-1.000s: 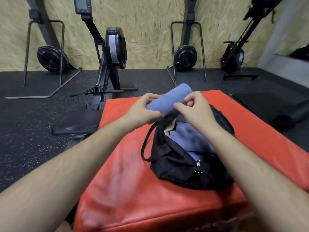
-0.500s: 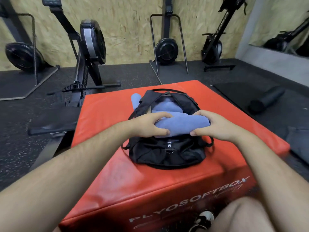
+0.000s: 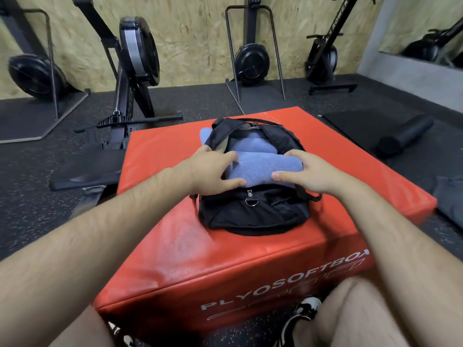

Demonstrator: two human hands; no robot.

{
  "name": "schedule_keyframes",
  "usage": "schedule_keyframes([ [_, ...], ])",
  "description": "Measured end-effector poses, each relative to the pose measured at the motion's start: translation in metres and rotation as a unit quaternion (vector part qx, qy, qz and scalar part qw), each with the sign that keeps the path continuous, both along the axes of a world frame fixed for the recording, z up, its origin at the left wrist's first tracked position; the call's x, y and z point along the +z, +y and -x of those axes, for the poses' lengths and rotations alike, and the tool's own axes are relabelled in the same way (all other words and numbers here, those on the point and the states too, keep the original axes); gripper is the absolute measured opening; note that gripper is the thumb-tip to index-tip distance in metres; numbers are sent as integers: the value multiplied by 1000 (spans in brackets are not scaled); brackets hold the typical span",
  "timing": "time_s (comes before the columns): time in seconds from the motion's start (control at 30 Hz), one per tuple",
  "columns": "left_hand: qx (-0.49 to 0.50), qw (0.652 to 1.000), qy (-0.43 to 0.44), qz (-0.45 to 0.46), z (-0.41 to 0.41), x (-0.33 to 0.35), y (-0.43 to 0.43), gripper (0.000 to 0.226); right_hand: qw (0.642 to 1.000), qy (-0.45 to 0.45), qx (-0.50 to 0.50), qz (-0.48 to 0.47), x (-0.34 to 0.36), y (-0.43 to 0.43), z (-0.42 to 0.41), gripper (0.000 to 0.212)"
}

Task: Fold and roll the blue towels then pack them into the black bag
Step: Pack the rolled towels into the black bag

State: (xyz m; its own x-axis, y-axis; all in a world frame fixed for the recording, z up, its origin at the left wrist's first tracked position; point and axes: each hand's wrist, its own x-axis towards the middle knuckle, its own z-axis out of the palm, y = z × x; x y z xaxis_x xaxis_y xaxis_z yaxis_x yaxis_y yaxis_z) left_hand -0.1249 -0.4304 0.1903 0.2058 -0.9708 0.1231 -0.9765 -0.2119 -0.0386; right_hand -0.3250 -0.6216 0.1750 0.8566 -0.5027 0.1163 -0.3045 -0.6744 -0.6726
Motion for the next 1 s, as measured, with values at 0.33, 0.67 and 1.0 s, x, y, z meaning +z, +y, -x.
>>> schedule_keyframes([
  [0.33,-109,980,120,116,14,14,3,10,1000,15,-7,5,-12,11,-24,52],
  [0.67,-44,980,165,-101,49,2,-50,52,973,221,49,46,-2,10,1,59],
  [1.0,-24,991,110,-68,56,-5,-69,36,987,116,25,112,1,-7,31,25],
])
